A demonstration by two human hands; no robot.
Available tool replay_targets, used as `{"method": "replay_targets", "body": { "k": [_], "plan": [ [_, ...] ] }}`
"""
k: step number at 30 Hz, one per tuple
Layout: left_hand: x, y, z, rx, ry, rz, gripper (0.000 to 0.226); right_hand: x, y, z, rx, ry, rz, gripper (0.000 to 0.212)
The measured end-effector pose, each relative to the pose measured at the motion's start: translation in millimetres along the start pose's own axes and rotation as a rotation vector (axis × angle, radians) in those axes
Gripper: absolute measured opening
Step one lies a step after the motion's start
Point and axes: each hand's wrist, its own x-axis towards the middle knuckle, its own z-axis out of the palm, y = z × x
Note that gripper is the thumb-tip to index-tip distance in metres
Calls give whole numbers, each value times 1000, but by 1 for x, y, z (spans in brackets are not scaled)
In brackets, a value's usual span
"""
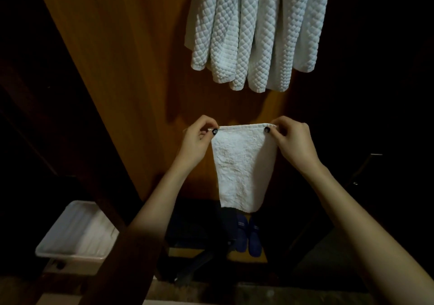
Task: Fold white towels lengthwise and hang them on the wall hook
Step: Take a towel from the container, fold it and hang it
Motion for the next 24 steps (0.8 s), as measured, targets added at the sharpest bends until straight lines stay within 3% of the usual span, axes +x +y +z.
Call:
{"method": "replay_targets", "body": {
  "k": [7, 14, 21, 24],
  "plan": [
    [1, 5, 2, -49, -113, 12, 22, -6, 8, 2, -15, -26, 67, 16],
    [-4, -10, 18, 95, -175, -167, 28, -19, 10, 11, 157, -103, 74, 21],
    [-13, -2, 34, 72, -73, -24, 24, -24, -3, 9, 298, -170, 107, 16],
    [-15, 5, 38, 6, -39, 27, 26, -21, -8, 4, 332, -314, 153, 18]
  ]
}}
